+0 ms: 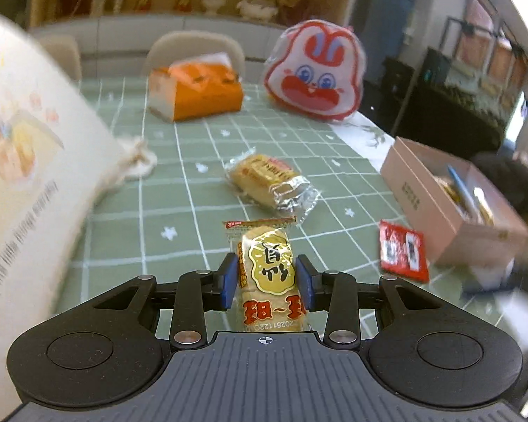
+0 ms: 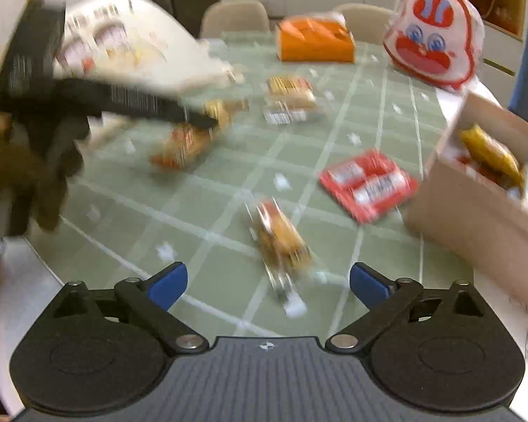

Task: Organize snacks
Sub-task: 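Lift the cracker packet with the left tool while the right tool grasps the yellow bread packet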

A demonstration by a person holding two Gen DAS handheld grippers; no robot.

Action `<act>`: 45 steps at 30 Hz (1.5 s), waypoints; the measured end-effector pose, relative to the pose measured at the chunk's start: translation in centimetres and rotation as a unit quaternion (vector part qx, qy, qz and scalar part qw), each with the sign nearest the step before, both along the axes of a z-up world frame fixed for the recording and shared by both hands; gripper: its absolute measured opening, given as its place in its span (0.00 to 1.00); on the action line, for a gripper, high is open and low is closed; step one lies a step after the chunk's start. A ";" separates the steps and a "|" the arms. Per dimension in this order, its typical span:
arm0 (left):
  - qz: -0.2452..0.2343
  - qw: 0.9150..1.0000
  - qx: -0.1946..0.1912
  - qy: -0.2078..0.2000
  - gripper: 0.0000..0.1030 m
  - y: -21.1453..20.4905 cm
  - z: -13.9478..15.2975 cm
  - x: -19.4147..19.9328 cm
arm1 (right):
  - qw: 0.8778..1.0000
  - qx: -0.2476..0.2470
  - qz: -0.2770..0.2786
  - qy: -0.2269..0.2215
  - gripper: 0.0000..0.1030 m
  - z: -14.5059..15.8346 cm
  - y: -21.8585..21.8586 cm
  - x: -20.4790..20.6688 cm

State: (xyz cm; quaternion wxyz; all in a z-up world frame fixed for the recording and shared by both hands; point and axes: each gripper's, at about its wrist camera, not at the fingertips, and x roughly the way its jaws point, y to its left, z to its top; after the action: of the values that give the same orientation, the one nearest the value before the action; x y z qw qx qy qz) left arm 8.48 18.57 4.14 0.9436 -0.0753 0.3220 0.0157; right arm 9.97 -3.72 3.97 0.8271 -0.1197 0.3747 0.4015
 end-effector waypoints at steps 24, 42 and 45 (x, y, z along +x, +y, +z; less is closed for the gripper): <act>-0.003 0.999 0.014 0.047 0.39 -0.4 -1.1 -0.4 | 0.987 0.021 -0.127 0.091 0.69 -0.9 15.4 18.2; 0.024 0.998 -0.022 0.049 0.39 1.9 -1.4 -0.5 | 0.992 0.033 -0.011 0.120 0.63 2.2 4.0 3.1; 0.023 0.998 -0.026 0.049 0.39 1.9 -1.4 -0.5 | 0.996 0.038 -0.031 0.073 0.77 3.1 1.7 1.6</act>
State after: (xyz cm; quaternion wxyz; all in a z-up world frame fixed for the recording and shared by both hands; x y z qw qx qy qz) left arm 7.93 20.51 2.75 0.9237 -0.1066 0.3666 0.0328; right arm 11.53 -2.04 7.03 0.8135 -0.0473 0.4221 0.3974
